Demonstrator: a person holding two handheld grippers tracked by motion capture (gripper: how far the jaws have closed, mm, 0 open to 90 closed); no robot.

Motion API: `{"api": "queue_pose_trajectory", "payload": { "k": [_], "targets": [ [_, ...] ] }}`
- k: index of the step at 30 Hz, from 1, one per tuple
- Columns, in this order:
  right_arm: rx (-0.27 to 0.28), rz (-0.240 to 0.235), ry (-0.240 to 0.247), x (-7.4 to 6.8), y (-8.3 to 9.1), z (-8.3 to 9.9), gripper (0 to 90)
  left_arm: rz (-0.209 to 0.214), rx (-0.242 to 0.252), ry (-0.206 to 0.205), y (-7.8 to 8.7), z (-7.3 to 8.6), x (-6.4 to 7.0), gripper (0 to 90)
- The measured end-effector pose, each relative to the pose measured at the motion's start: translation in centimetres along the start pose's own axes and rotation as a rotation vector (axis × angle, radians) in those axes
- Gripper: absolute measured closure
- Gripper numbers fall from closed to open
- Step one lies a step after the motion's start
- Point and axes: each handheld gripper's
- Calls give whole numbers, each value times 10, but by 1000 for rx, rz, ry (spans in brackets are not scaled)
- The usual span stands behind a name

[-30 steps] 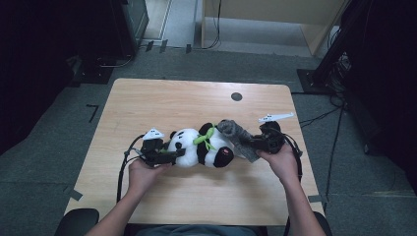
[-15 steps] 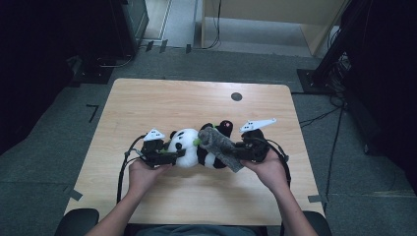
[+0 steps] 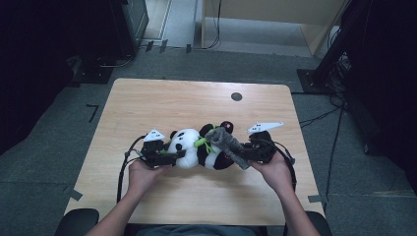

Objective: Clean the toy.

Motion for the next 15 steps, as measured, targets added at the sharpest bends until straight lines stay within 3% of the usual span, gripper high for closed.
{"api": "queue_pose_trajectory", "payload": {
  "k": [4, 7, 10, 12, 15],
  "targets": [
    [-6, 6, -11, 4, 0, 2, 798, 0, 1, -1, 0, 0, 0, 407],
    [-22, 48, -24, 10, 4, 4, 798, 2, 1, 3, 0, 0, -1, 406],
    [0, 59, -24, 10, 10, 1, 798, 1, 2, 4, 0, 0, -1, 405],
    [48, 48, 0, -1, 20, -8, 798, 2, 2, 4, 0, 0, -1, 405],
    [62, 29, 19, -9, 23, -11, 798, -1, 2, 2, 0, 0, 0, 405]
  ]
}}
Point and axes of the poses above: each handheld gripper's, and its own axes: y roughly backward along the jaws, z roughly out of its underside, x roughly to its right, and after that the axes turned 4 degrees about -z, right-handed
